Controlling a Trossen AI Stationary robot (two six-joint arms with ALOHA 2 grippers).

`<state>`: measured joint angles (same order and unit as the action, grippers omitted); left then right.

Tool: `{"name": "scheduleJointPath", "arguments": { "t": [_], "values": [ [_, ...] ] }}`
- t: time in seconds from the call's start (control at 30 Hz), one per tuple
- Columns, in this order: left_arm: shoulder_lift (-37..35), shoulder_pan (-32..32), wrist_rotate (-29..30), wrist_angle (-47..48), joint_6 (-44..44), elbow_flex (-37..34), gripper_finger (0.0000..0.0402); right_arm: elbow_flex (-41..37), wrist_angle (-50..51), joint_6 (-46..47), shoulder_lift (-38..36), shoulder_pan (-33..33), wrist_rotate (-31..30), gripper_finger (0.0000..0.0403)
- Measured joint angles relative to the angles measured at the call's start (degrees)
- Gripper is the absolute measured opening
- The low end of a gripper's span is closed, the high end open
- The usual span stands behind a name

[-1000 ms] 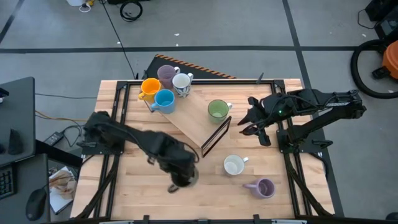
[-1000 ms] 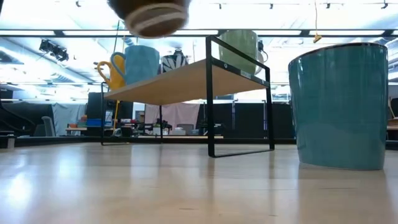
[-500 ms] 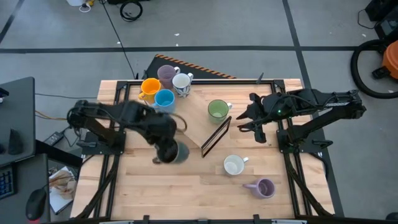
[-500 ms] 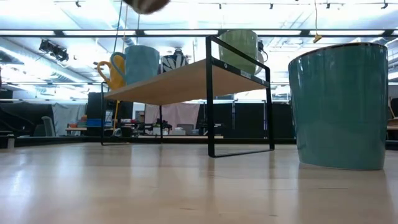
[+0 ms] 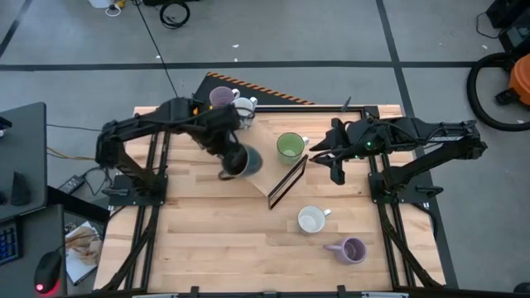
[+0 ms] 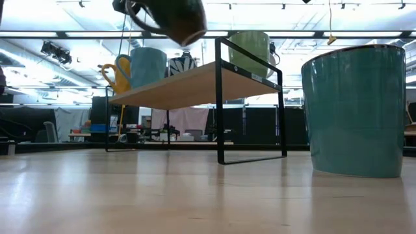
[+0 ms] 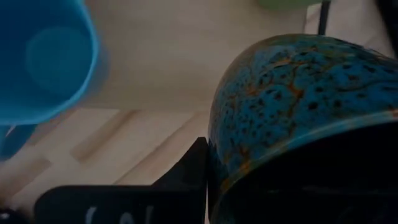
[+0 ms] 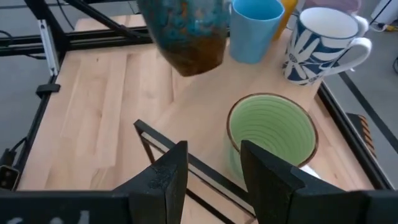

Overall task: Place coffee mugs
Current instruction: Put the brown mug on the shelf

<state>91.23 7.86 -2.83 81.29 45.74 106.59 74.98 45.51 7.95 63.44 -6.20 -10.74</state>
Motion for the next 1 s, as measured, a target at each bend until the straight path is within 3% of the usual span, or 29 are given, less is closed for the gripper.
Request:
{"name": "scheduleJointPath", "arguments": {
  "t": [0.17, 0.33, 0.5, 1.0],
  "values": [
    [3.6, 2.1, -2.4, 1.0, 0.1, 6.1, 0.0042, 0.0, 0.4, 0.0, 0.0, 0.0, 2.8, 0.0154],
    [9.0, 2.1, -2.5, 9.2, 0.0, 12.2, 0.0042, 0.0, 0.4, -0.2, 0.0, 0.0, 3.1, 0.0154],
    [11.7, 2.1, -5.5, 8.8, 0.2, 12.9, 0.0042, 0.0, 0.5, -1.1, 0.0, 0.0, 3.1, 0.0154],
    [16.2, 2.1, -5.5, 8.7, 0.0, 12.7, 0.0043, 0.0, 0.9, -1.7, 0.0, -0.1, 3.5, 0.0154]
  ]
}}
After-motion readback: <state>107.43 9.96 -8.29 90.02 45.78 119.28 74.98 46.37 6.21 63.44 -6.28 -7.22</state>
